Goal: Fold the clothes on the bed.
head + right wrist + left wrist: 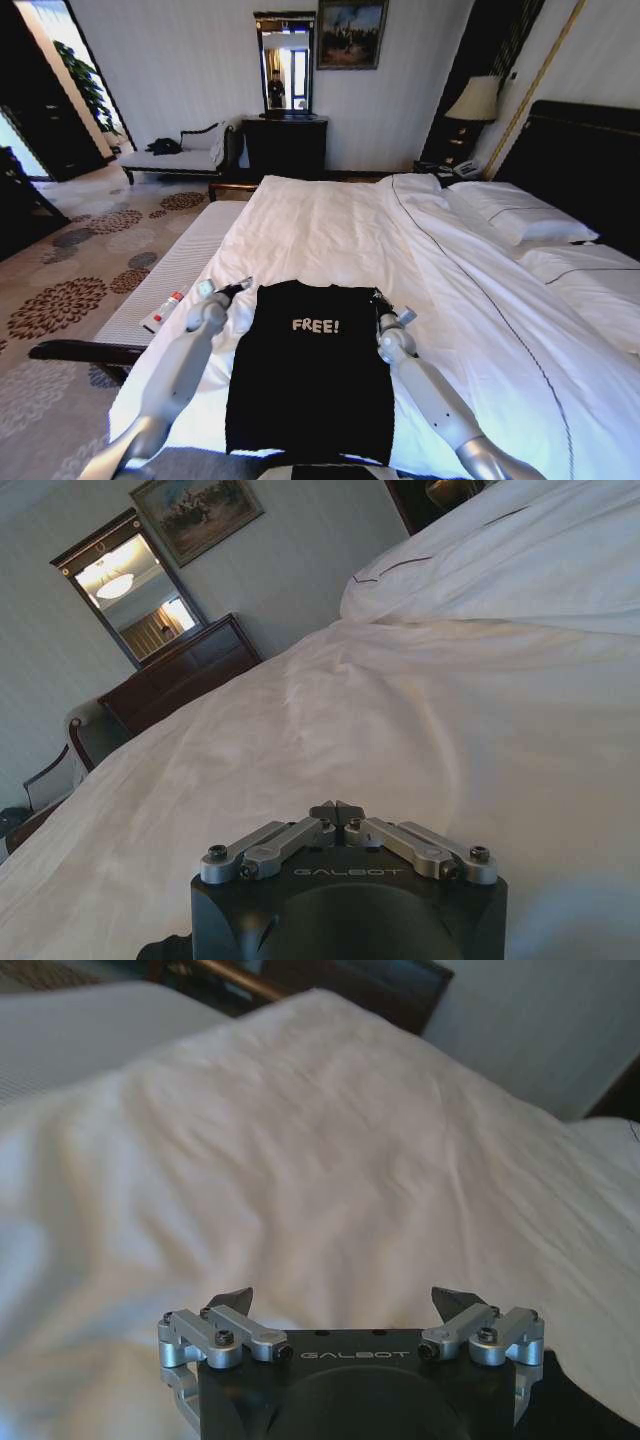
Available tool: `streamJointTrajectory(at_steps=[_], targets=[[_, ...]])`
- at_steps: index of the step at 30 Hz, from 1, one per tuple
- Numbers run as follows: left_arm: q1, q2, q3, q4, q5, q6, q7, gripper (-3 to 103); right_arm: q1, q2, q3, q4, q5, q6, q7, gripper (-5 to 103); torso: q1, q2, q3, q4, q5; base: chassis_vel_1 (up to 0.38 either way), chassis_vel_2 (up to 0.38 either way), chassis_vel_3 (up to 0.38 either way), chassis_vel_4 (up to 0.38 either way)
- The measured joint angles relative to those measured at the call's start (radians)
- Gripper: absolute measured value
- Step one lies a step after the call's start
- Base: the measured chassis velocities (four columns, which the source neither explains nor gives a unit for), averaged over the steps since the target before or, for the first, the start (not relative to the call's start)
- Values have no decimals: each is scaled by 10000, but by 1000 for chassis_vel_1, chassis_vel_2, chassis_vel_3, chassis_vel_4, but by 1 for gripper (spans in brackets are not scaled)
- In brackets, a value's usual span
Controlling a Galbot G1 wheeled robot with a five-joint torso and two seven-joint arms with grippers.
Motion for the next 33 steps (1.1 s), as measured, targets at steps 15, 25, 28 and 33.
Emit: streamJointTrajectory(at_steps=[15, 25, 28, 33], targets=[[-123, -459, 619, 449, 195, -27, 61, 100, -91, -48, 14, 64, -217, -3, 31, 0, -2, 1, -2, 3, -1, 0, 0, 0, 0], [-128, -527, 590, 676, 331, -237, 252, 76, -114, -96, 13, 64, -276, -3, 31, 0, -1, 1, -2, 3, -2, 0, 0, 0, 0], [-154, -541, 591, 733, 341, -251, 258, 70, -129, -125, 13, 67, -289, 0, 30, 0, -2, 0, -1, 3, -2, 0, 0, 0, 0], [-211, -584, 579, 860, 378, -294, 260, 49, -179, -190, 53, 127, -297, 13, 23, 0, -1, 1, -1, 2, -2, 0, 0, 0, 0]])
